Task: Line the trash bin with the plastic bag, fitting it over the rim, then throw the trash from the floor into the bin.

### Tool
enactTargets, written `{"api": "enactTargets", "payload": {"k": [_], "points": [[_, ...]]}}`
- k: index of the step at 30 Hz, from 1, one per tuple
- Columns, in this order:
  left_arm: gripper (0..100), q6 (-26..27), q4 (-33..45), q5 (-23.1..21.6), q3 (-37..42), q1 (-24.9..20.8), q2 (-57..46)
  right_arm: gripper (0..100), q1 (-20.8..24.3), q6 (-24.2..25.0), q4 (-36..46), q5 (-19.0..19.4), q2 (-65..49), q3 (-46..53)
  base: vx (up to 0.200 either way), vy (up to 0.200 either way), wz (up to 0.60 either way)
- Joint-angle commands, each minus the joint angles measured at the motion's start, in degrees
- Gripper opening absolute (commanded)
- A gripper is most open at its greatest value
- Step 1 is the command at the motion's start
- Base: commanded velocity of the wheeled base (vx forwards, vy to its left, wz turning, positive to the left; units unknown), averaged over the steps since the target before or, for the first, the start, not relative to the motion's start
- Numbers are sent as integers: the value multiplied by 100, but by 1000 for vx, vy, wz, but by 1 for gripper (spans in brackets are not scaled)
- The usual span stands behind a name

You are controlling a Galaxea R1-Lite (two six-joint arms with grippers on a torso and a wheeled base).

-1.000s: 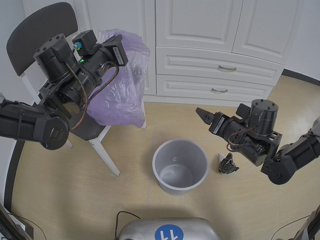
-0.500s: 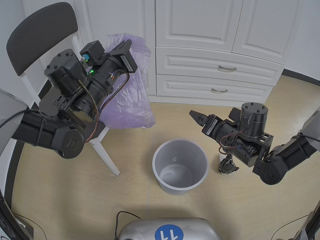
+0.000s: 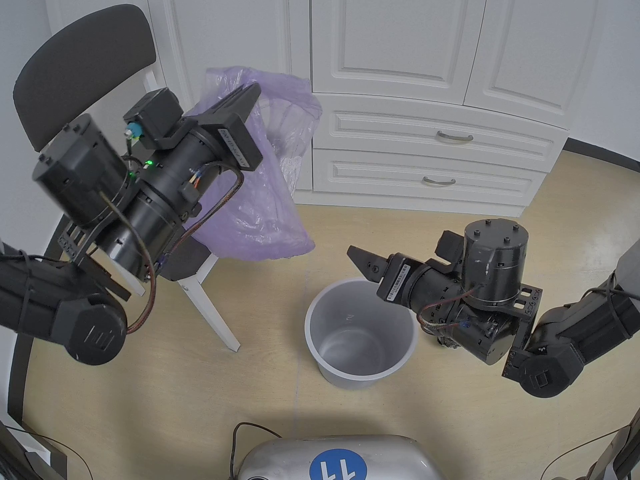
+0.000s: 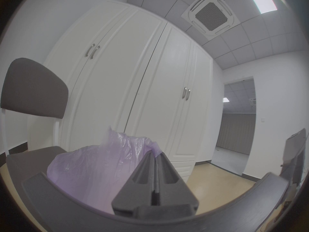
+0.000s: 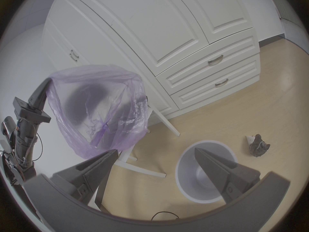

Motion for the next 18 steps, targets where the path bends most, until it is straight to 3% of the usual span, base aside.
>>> {"api": "enactTargets", "payload": {"k": [1, 18], "points": [[0, 14, -164, -126, 283, -71, -389, 100, 122, 2, -4, -6, 35, -17, 0, 0, 0], [0, 14, -920, -680, 969, -353, -723, 100, -53, 635, -444, 90, 237, -254, 0, 0, 0]]}}
